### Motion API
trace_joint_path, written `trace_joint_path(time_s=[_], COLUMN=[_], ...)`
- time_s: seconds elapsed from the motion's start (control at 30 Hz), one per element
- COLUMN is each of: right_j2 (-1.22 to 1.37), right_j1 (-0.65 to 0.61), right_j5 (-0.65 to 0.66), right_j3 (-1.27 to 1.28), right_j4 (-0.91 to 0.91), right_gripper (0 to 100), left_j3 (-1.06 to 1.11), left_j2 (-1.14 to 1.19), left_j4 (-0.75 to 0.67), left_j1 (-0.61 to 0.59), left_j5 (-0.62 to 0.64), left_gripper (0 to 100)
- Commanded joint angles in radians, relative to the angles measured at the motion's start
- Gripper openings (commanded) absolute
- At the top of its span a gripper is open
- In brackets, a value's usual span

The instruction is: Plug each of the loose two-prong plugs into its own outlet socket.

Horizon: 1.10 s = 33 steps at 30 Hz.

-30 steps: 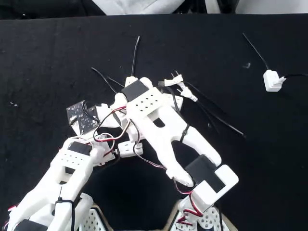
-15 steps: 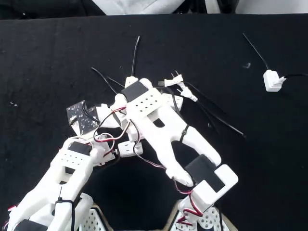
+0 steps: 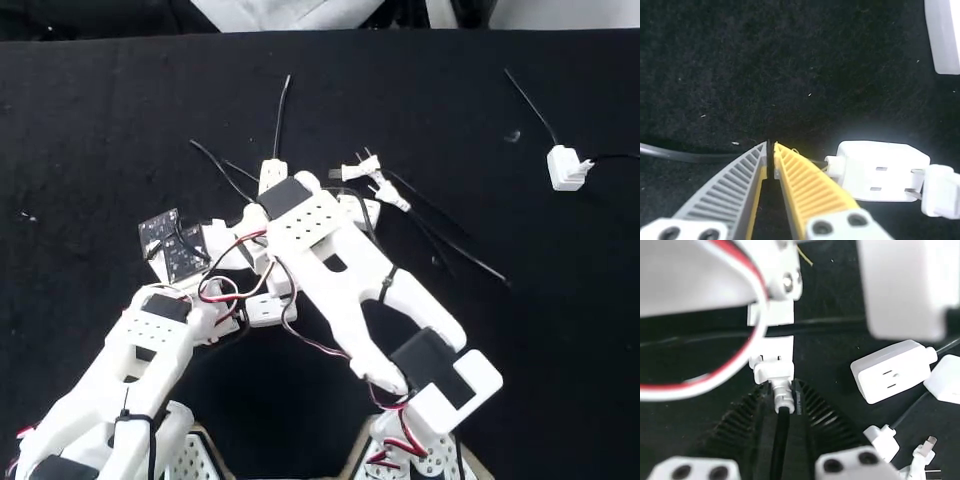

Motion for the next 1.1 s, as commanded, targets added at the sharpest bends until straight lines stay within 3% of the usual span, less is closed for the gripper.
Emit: trace_joint_path(time_s=[0.0,1.07], right_j2=[0.008,-0.131], right_j1=[-0.012,-0.068], right_j5=[-0.011,-0.089], right_j3=[0.024,0.245], right_j4=[0.018,-0.089], right_gripper=[1.1,1.1], left_j3=[-0.004,-0.005], left_j2=[0.015,0.015], left_j4=[-0.02,-0.02], left_j1=[0.001,-0.004], left_j5=[-0.003,-0.005], left_gripper=[3,3])
